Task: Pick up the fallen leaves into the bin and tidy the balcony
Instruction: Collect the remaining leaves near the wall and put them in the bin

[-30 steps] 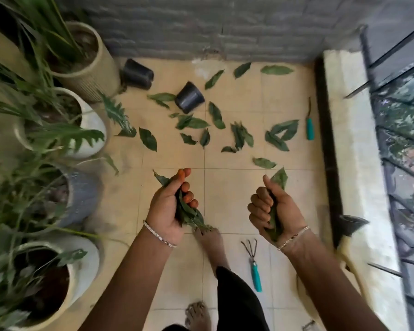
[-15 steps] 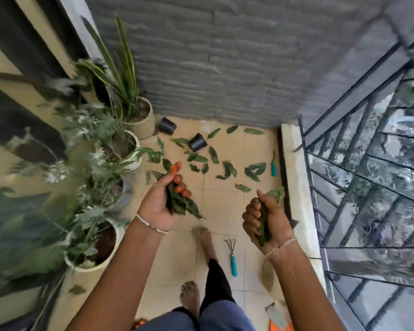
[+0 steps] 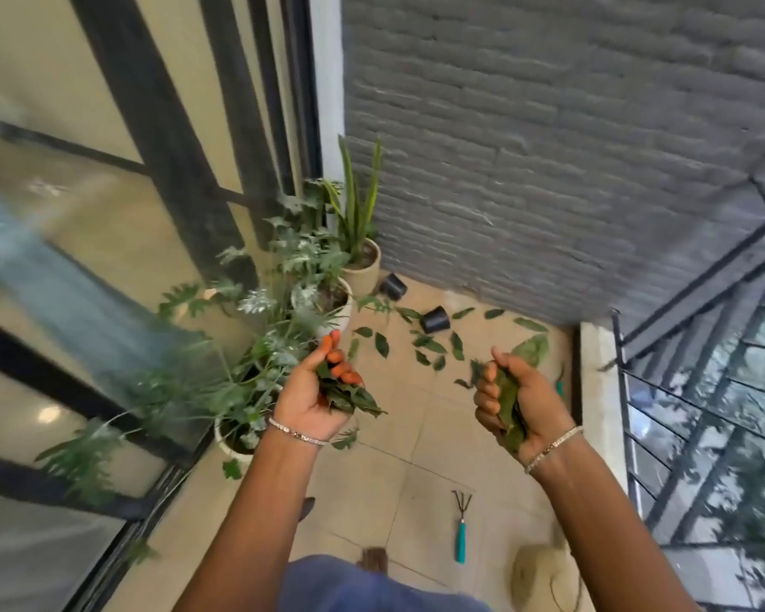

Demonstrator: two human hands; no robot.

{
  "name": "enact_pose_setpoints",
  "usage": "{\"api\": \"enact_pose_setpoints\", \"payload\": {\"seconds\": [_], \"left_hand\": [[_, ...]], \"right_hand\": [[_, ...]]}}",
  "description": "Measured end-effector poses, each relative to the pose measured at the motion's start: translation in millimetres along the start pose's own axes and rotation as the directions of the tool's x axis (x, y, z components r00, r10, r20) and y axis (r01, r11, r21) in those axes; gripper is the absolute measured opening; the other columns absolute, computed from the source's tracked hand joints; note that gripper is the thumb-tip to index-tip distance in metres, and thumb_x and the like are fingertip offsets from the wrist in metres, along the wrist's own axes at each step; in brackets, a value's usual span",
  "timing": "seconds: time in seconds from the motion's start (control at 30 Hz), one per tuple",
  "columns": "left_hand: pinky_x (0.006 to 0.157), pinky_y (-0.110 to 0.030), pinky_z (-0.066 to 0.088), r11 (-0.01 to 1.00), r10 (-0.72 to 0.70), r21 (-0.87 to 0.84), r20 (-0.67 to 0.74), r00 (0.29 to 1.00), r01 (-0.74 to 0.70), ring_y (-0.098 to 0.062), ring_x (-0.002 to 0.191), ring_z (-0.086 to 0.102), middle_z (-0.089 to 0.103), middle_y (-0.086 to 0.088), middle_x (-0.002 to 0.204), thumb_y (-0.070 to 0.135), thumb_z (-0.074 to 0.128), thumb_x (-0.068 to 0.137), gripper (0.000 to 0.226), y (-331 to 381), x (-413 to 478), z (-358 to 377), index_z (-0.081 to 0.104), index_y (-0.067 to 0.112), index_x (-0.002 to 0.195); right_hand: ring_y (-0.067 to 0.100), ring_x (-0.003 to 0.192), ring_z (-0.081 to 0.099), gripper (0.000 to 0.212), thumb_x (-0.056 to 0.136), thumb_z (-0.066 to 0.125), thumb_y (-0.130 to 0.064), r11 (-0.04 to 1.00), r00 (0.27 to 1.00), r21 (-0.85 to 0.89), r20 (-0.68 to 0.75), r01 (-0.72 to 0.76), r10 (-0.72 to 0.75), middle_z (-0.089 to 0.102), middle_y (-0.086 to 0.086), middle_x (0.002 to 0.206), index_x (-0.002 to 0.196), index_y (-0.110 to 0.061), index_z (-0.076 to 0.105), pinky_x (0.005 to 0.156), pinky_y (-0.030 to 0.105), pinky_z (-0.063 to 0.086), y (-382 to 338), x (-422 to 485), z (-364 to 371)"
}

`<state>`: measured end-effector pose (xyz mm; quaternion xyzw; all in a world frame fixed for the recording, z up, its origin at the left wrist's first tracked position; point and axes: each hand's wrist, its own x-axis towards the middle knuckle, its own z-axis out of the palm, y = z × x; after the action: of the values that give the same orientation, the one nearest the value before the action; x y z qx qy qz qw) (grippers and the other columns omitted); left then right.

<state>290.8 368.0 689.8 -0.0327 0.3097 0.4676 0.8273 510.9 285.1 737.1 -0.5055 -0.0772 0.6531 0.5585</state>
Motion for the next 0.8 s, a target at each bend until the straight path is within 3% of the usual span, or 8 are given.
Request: {"api": "enact_pose_setpoints", "payload": {"seconds": [0.17,0.33,0.43,0.67,0.8], "left_hand": [[0.04,-0.017,0.04,0.983,0.163,-0.082,-0.005,0.987,-0.162,-0.008,0.041,0.041,0.047,0.006,0.057,0.02,0.056,0.084,0.013,14,-71,-42,0.063,0.016,0.093],[0.04,-0.016,0.038,0.961,0.255,-0.099,-0.035,0.966,-0.257,-0.007,0.04,0.04,0.046,0.006,0.055,0.023,0.048,0.096,0.017,1,-159,-88,0.062,0.016,0.091],[0.04,-0.017,0.038,0.939,0.321,-0.104,-0.07,0.945,-0.327,-0.007,0.04,0.04,0.046,0.006,0.056,0.022,0.054,0.089,0.011,-10,-216,-127,0.062,0.015,0.09],[0.04,-0.017,0.038,0.805,0.507,-0.19,-0.273,0.818,-0.562,-0.007,0.04,0.04,0.045,0.006,0.054,0.018,0.058,0.08,0.008,-34,-362,-234,0.061,0.017,0.088],[0.039,-0.017,0.039,0.684,0.577,-0.247,-0.392,0.716,-0.687,-0.009,0.038,0.041,0.045,0.005,0.053,0.016,0.046,0.096,0.016,-43,-441,-276,0.06,0.016,0.088]], "right_hand": [[0.012,0.036,0.035,0.047,0.1,0.046,-0.028,0.987,0.994,-0.157,0.103,-0.017,0.033,0.037,0.002,0.05,0.055,-0.014,0.051,0.032,0.016,0.024,30,-35,36],[0.013,0.037,0.036,0.045,0.1,0.046,-0.03,0.969,0.975,-0.24,0.192,-0.066,0.114,0.038,0.002,0.049,0.058,-0.014,0.051,0.034,0.017,0.026,81,-86,50],[0.013,0.036,0.036,0.043,0.1,0.046,-0.03,0.957,0.958,-0.265,0.222,-0.121,0.183,0.039,0.001,0.048,0.06,-0.014,0.05,0.033,0.017,0.028,117,-118,48],[0.012,0.034,0.037,0.04,0.101,0.044,-0.027,0.886,0.879,-0.413,0.318,-0.21,0.356,0.04,0.0,0.047,0.063,-0.014,0.047,0.031,0.016,0.028,213,-187,73],[0.012,0.033,0.039,0.041,0.1,0.045,-0.027,0.809,0.781,-0.528,0.378,-0.26,0.497,0.04,-0.001,0.045,0.062,-0.013,0.047,0.033,0.014,0.028,269,-230,105]]}}
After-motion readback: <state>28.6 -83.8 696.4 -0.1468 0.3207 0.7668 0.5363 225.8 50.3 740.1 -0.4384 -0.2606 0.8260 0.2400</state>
